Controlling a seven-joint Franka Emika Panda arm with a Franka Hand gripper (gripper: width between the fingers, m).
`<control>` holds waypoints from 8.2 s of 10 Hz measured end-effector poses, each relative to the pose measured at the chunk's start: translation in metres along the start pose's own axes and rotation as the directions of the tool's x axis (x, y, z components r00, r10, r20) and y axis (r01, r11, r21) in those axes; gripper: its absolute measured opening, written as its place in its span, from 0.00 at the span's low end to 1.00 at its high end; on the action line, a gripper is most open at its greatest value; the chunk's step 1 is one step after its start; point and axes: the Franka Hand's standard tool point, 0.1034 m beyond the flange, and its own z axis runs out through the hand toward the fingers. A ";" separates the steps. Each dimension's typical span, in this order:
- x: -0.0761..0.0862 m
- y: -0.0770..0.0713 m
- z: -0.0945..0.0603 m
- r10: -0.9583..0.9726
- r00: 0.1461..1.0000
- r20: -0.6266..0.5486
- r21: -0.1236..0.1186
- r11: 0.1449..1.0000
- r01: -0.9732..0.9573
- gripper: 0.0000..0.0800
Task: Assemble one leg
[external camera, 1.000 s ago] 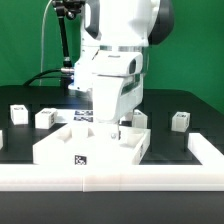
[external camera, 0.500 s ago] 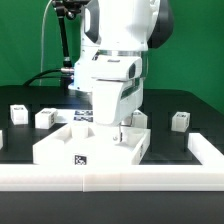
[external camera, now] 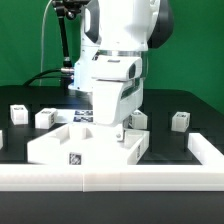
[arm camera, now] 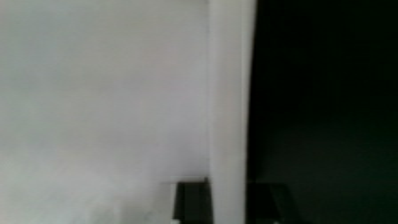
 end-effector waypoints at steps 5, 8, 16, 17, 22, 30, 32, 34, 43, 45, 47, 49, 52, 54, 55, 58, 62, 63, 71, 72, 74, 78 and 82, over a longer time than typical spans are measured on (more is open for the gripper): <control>0.000 0.000 0.000 -0.013 1.000 0.001 0.000 1.000 0.013 0.07; 0.005 -0.001 -0.004 -0.228 0.973 0.034 0.026 0.973 0.227 0.07; 0.021 -0.003 0.000 -0.366 0.929 0.054 0.087 0.928 0.361 0.08; 0.034 -0.005 0.000 -0.377 0.925 0.046 0.085 0.924 0.372 0.08; 0.072 -0.016 0.001 -0.357 0.933 0.038 0.091 0.932 0.352 0.08; 0.071 -0.016 0.002 -0.356 0.934 0.038 0.092 0.932 0.352 0.80; 0.071 -0.017 0.001 -0.352 0.935 0.041 0.094 0.933 0.348 0.81; 0.074 -0.018 -0.033 -0.326 0.943 0.062 0.069 0.944 0.322 0.81; 0.071 -0.044 -0.062 0.216 0.976 0.039 -0.009 0.976 -0.216 0.81; 0.070 -0.055 -0.059 0.404 0.914 0.015 -0.014 0.915 -0.404 0.81; 0.076 -0.068 -0.055 0.635 0.772 -0.017 0.000 0.772 -0.636 0.81; 0.077 -0.073 -0.053 0.785 0.619 -0.013 0.028 0.619 -0.785 0.81; 0.088 -0.086 -0.052 0.942 0.335 -0.034 0.063 0.337 -0.940 0.81; 0.095 -0.096 -0.050 0.989 0.150 -0.008 0.080 0.150 -0.985 0.81; 0.096 -0.095 -0.050 0.998 0.064 0.000 0.089 0.064 -0.994 0.81; 0.096 -0.097 -0.049 1.000 0.009 0.016 0.092 0.008 -0.996 0.81; 0.090 -0.101 -0.046 0.992 0.083 0.100 0.061 0.077 -0.995 0.81; 0.087 -0.097 -0.048 0.982 0.089 0.166 0.050 0.082 -0.995 0.81; 0.093 -0.109 -0.045 0.798 0.057 0.600 -0.009 0.078 -0.997 0.81; 0.094 -0.108 -0.042 0.759 0.048 0.650 -0.018 0.078 -0.997 0.81; 0.091 -0.112 -0.038 0.683 0.032 0.729 -0.035 0.084 -0.996 0.81; 0.093 -0.115 -0.026 0.624 0.018 0.781 -0.049 0.089 -0.995 0.81; 0.094 -0.129 -0.015 0.633 0.024 0.774 -0.053 0.103 -0.993 0.81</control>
Offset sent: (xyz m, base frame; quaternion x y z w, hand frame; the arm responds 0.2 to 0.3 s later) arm 0.0000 0.0000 0.0000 0.0000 0.0000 0.0000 1.0000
